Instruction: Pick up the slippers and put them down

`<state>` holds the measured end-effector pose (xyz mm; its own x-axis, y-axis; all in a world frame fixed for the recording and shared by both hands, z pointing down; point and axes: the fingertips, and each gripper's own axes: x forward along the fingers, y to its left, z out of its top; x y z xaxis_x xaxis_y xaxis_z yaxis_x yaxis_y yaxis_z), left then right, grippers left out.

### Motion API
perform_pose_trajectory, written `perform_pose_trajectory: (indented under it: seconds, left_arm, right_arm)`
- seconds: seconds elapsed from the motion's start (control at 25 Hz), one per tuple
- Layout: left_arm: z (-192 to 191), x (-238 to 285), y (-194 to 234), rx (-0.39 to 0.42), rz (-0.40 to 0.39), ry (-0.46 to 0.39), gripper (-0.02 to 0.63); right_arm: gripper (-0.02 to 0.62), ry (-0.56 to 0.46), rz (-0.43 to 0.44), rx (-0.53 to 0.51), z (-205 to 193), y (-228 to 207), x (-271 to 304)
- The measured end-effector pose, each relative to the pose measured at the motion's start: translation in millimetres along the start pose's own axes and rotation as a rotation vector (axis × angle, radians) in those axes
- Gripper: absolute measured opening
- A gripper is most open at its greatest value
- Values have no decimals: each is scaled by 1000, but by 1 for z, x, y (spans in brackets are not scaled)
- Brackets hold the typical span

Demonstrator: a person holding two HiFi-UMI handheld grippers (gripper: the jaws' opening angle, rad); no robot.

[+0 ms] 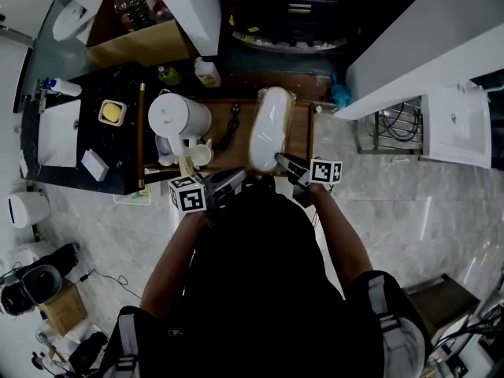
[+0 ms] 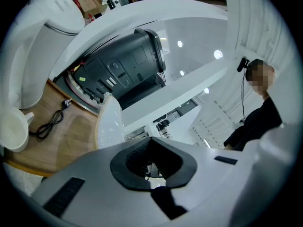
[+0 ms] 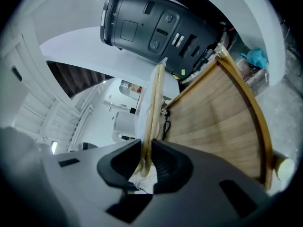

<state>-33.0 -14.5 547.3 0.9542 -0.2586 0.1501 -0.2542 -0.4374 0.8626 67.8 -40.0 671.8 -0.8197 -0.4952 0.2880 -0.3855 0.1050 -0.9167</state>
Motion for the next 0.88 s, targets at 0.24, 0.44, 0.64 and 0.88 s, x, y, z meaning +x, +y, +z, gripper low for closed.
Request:
perform_pose_trajectory:
  seconds: [0.24, 0.44, 0.64, 0.88]
  left_arm:
    - [9, 1, -2, 24, -23, -15, 11]
    - [15, 4, -7, 41, -41, -27, 11]
    - [19, 3, -8, 46, -53, -36, 11]
    - [24, 1, -8, 51, -72, -66, 11]
  right_arm:
    - [77, -18, 19, -31, 6, 25, -3]
    - [78, -56, 33, -52, 14, 47, -9]
    - [77, -70, 49, -73, 15, 63, -10]
    - [77, -82, 51, -75, 16, 69, -10]
